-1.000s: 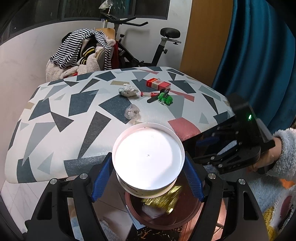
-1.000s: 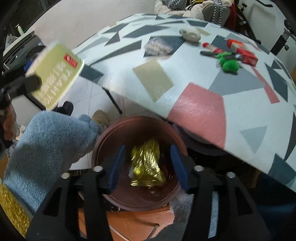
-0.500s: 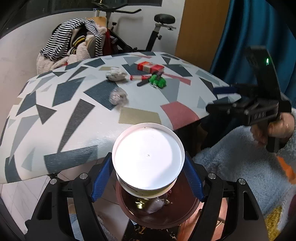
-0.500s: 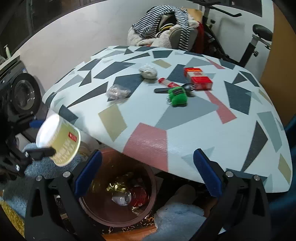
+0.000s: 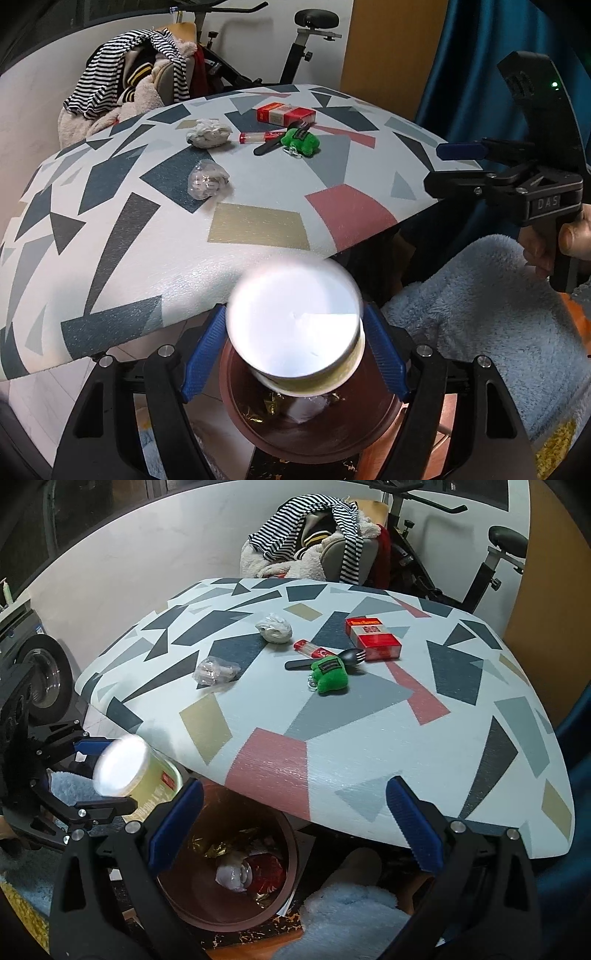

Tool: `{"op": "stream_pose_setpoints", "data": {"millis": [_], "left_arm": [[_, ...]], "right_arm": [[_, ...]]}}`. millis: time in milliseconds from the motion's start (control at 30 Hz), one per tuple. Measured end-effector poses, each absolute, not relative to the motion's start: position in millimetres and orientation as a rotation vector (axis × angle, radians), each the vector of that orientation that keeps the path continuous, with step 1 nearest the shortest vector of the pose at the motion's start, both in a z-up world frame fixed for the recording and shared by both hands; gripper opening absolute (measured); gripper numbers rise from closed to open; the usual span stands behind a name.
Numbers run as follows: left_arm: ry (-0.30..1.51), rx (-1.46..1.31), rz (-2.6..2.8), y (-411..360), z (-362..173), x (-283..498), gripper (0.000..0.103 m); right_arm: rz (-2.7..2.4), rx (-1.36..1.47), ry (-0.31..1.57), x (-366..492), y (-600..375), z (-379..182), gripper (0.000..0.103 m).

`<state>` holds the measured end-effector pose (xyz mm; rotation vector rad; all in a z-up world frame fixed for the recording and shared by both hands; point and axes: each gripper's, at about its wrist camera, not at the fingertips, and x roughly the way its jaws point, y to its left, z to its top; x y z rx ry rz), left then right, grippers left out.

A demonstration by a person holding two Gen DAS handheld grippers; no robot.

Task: Collect trash
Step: 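Lower the paper cup into the bin and open the left gripper, then move both grippers back over the table toward the green plush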

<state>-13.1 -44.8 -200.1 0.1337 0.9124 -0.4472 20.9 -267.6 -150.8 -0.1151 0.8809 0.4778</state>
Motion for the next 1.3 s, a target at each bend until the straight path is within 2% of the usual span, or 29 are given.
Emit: {"op": "stream_pose_setpoints", "data": {"millis": [300, 1033, 1300], "left_arm": [[0.884, 0.144, -0.429, -43, -194, -12, 0.097], [0.636, 0.076, -0.256, 24, -106, 17, 0.097], [0.605, 0.086, -0.274, 33, -97, 20, 0.097]], "right_arm": [[0.446, -0.112, 0.883, 23, -273, -149, 0.097], [0.478, -0.175, 0.874, 38, -265, -141, 0.097], [0.495, -0.190, 0.892, 50, -255, -139, 0.097]]}}
